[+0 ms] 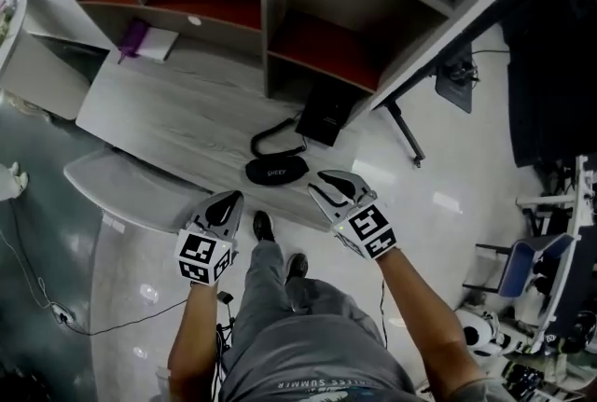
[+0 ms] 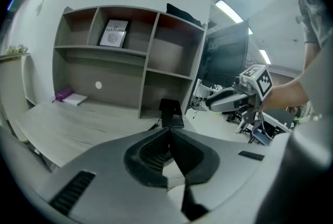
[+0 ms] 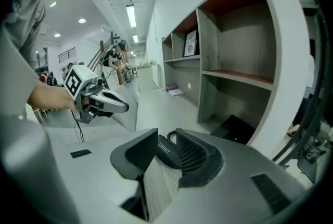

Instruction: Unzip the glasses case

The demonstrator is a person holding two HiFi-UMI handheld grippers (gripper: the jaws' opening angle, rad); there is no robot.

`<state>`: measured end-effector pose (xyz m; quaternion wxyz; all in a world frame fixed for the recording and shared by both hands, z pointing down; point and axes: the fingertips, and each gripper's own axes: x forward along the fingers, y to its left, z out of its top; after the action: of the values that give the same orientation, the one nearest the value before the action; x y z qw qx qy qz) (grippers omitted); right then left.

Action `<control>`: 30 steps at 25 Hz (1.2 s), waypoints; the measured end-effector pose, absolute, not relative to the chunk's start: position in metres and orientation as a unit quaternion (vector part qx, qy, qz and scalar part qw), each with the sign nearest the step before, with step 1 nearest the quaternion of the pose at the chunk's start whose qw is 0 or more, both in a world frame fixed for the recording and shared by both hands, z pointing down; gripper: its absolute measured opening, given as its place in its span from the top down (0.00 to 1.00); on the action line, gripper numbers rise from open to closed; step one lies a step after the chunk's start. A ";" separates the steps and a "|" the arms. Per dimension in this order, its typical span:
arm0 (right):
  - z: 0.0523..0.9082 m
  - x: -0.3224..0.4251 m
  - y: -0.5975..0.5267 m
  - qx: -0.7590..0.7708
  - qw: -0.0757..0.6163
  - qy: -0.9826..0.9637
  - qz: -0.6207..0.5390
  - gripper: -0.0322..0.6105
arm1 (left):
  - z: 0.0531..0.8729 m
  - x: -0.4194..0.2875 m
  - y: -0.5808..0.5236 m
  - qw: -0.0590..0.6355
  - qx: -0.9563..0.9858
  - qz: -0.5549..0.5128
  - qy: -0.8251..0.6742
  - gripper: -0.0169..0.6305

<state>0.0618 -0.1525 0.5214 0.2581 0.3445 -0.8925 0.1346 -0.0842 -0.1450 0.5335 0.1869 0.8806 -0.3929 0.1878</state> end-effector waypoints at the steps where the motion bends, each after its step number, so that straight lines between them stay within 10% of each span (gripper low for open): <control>1: 0.529 0.060 -0.156 0.339 0.264 -0.893 0.133 0.75 | 0.541 -0.084 -0.149 0.189 0.880 0.192 -0.392 0.97; 30: 0.721 0.025 -0.188 0.095 0.509 -0.852 -0.079 0.38 | 0.677 -0.076 -0.189 0.186 0.869 0.320 -0.329 0.55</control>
<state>0.0251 -0.1885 0.7205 0.5094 0.0950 -0.8516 -0.0786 -0.0765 -0.1893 0.6774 0.1858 0.8689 -0.3287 0.3200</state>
